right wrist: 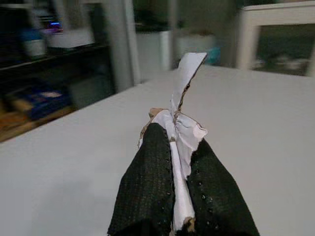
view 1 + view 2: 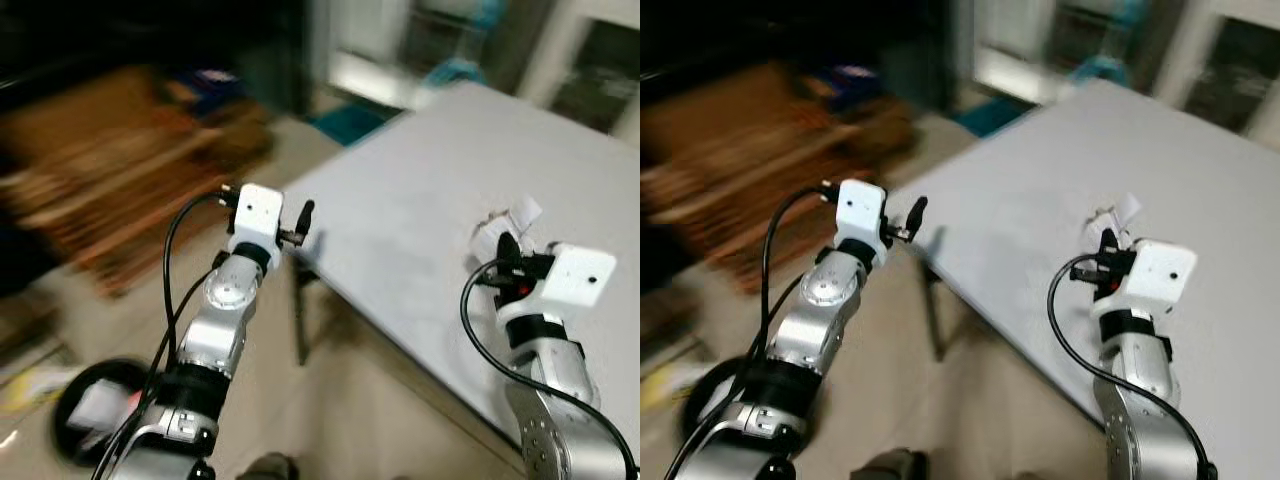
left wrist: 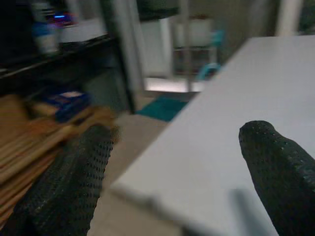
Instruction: Picking trash to rubbish bin
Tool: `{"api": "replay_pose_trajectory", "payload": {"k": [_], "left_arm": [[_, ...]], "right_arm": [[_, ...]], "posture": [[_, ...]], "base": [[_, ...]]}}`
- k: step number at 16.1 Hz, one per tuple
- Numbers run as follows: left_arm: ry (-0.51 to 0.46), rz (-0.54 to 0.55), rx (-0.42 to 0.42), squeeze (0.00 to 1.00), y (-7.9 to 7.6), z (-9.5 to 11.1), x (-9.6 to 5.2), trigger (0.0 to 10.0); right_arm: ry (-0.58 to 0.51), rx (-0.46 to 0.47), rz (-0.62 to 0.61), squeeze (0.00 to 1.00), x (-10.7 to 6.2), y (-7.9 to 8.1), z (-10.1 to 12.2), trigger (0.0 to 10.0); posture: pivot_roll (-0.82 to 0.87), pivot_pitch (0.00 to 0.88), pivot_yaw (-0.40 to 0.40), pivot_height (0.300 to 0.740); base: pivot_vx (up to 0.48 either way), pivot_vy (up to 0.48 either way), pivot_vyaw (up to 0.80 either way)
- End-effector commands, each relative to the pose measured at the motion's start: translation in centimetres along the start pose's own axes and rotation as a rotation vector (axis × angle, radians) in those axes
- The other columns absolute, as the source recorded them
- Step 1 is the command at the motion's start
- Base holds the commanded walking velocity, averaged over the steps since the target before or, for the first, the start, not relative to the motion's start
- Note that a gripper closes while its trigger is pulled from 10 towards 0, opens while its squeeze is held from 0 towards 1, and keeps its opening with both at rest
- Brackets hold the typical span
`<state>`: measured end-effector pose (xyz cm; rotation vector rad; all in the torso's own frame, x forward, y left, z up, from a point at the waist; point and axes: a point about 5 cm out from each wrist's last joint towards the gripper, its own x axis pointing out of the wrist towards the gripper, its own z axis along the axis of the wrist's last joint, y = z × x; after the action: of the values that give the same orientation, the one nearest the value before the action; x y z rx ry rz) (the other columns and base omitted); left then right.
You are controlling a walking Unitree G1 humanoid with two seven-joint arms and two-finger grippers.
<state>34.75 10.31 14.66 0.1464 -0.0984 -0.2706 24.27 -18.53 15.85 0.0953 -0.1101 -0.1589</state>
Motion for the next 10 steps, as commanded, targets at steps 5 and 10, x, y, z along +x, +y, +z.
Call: {"api": "replay_pose_trajectory", "payload": {"k": [5,10], "left_arm": [[0.015,-0.013,0.014,0.00,-0.68,-0.05,0.18,10.0],[0.029,0.009,0.014,0.00,-0.40,-0.32,0.12,10.0]], "right_arm": [[0.002,-0.022,-0.005,0.00,0.17,-0.26,0.04,10.0],[-0.002,-0.025,0.006,0.00,0.27,-0.08,0.12,10.0]], "posture": [[0.10,0.115,-0.013,0.740],[0.10,0.118,-0.016,0.740]], "base": [[0.000,0.000,0.80],[0.000,0.000,0.80]]}}
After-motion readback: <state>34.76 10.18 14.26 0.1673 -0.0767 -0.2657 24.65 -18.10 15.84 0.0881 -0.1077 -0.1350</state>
